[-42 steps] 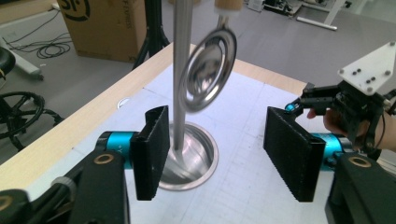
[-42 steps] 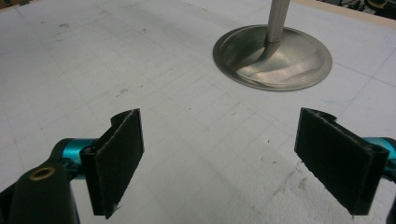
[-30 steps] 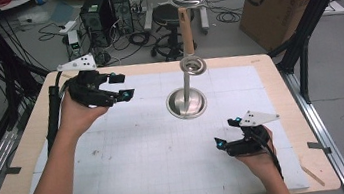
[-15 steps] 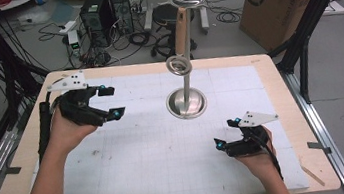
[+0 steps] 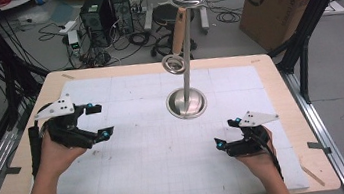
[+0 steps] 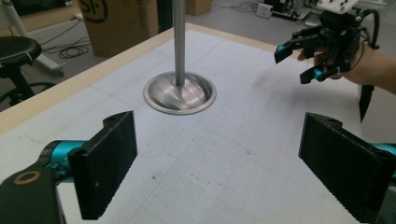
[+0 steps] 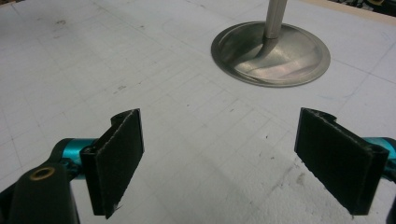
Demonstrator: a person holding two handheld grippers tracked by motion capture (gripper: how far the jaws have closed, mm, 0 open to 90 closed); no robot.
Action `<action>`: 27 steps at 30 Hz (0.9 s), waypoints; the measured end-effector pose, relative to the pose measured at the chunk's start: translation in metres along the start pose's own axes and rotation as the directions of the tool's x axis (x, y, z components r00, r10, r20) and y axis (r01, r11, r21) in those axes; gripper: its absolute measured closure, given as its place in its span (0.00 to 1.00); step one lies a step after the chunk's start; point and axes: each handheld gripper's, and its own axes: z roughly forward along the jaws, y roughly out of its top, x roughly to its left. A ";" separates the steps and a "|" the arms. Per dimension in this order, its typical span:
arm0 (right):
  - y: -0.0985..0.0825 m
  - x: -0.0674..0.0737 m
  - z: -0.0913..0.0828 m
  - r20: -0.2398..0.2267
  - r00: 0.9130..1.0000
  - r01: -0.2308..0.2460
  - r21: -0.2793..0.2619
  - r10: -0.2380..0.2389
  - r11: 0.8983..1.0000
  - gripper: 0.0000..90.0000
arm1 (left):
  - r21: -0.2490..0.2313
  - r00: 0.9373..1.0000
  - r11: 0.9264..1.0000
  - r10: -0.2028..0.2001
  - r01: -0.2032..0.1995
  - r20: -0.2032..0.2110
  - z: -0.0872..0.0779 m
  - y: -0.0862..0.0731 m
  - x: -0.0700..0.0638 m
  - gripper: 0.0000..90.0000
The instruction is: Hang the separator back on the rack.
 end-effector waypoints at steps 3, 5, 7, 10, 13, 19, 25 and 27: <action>0.001 0.000 0.001 -0.003 1.000 0.004 0.000 -0.004 1.000 0.16 | 0.013 1.000 1.000 -0.002 0.003 -0.025 -0.004 -0.006 0.000 0.13; 0.002 0.001 0.000 -0.004 1.000 0.005 -0.003 -0.005 1.000 0.16 | 0.015 1.000 1.000 -0.011 0.011 -0.020 -0.006 -0.011 0.000 0.13; 0.004 0.002 -0.001 -0.005 1.000 0.007 -0.014 -0.007 1.000 0.16 | 0.018 0.999 1.000 -0.021 0.022 -0.024 -0.006 -0.015 -0.001 0.13; 0.005 0.002 -0.002 -0.009 1.000 0.009 -0.025 -0.009 1.000 0.16 | 0.025 0.999 0.999 -0.022 0.022 -0.028 -0.007 -0.020 0.001 0.13; 0.005 0.001 -0.003 -0.008 1.000 0.009 -0.024 -0.009 1.000 0.16 | 0.028 0.999 0.999 -0.016 0.017 -0.039 -0.008 -0.023 0.003 0.12; 0.004 -0.001 -0.003 -0.008 1.000 0.000 -0.026 0.000 1.000 0.16 | 0.020 0.998 0.999 -0.040 0.041 -0.039 -0.008 -0.034 0.011 0.11; 0.003 -0.003 -0.004 -0.001 1.000 -0.003 -0.024 0.003 1.000 0.16 | 0.006 0.997 0.998 -0.067 0.067 -0.050 -0.005 -0.047 0.017 0.05; 0.003 -0.003 -0.004 0.000 1.000 -0.001 -0.025 0.001 1.000 0.16 | 0.014 0.996 0.997 -0.069 0.069 -0.048 -0.004 -0.050 0.019 0.02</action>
